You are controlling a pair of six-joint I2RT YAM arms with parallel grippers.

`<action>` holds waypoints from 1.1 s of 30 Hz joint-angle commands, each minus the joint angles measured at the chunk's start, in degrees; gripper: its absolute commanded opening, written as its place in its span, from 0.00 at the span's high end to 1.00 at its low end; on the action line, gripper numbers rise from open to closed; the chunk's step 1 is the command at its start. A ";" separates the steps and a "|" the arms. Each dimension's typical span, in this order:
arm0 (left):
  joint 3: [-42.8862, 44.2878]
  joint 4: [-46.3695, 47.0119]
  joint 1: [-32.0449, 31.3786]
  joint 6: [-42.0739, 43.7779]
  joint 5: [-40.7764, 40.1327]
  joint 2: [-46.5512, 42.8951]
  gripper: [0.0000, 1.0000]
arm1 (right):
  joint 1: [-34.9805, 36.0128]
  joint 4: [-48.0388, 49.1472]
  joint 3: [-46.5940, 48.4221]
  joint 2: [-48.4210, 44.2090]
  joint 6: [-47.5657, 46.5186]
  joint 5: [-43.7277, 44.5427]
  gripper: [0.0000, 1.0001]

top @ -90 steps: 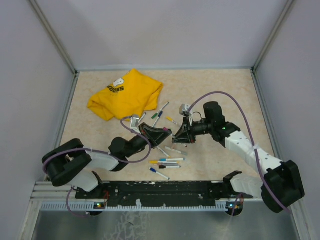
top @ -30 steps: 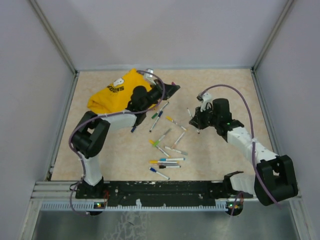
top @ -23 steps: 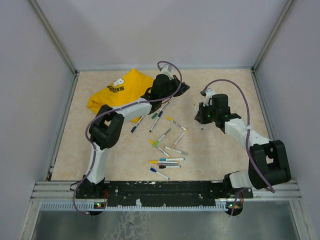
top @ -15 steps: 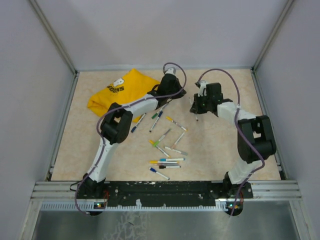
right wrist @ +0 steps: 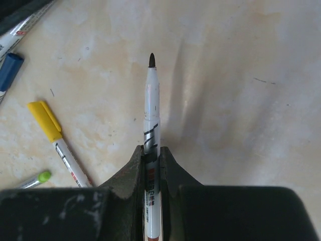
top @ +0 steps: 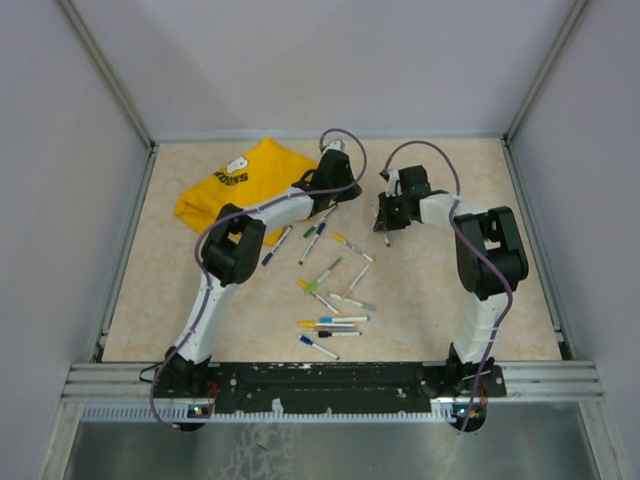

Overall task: Open the pen caps
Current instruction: Place the pen cap at the center of the board, then place the pen at the center of the board.

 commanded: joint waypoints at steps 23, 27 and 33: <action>1.82 -5.23 -0.08 -0.16 -2.19 1.82 0.75 | 2.88 -1.06 3.15 2.92 -0.91 3.90 0.98; 1.61 -5.08 -0.08 -0.12 -2.00 1.64 0.74 | 2.89 -1.37 3.31 2.93 -1.25 3.92 0.96; 1.13 -4.91 -0.08 0.08 -1.94 1.29 0.70 | 3.04 -1.59 3.35 2.83 -1.61 3.57 0.93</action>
